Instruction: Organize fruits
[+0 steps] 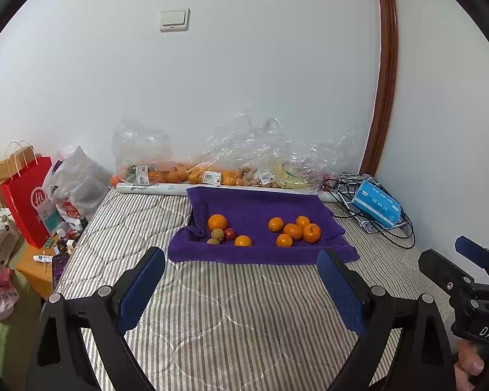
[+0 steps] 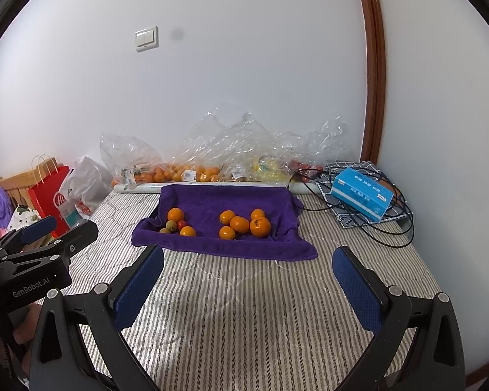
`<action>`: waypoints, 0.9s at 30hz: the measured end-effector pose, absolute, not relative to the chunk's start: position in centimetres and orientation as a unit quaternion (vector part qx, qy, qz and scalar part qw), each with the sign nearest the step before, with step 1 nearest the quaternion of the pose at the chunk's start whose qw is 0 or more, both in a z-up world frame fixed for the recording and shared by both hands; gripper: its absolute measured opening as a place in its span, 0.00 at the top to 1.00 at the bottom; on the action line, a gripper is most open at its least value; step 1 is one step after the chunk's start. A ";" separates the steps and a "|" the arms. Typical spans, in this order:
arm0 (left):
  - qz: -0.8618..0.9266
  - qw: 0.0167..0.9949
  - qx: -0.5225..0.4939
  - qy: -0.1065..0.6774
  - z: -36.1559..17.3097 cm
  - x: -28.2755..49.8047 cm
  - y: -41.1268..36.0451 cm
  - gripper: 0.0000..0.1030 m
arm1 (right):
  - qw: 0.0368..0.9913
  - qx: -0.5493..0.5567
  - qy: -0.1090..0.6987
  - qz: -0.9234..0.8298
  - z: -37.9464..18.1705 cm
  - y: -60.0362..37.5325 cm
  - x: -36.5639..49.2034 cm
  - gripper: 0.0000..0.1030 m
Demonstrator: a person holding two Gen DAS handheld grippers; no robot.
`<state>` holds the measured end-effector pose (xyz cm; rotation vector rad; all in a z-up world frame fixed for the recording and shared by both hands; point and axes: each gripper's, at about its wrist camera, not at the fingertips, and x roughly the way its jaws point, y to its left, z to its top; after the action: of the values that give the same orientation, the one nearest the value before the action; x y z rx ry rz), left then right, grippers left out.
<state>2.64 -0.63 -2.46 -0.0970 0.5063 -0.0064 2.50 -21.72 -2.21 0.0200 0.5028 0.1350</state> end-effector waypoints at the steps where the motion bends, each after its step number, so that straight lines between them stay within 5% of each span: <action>1: -0.003 0.967 -0.048 0.250 -2.5 2.6 -0.6 0.08 | 0.966 0.010 0.248 0.066 -2.2 -21.7 2.5 0.01; 27: -0.004 0.967 -0.047 0.249 -2.4 2.8 -0.4 0.08 | 0.967 0.009 0.246 0.067 -2.0 -21.8 2.6 0.01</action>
<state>2.78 -0.38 -2.36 -0.0947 0.5025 -0.0078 2.59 -21.83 -1.95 0.0189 0.4985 0.1359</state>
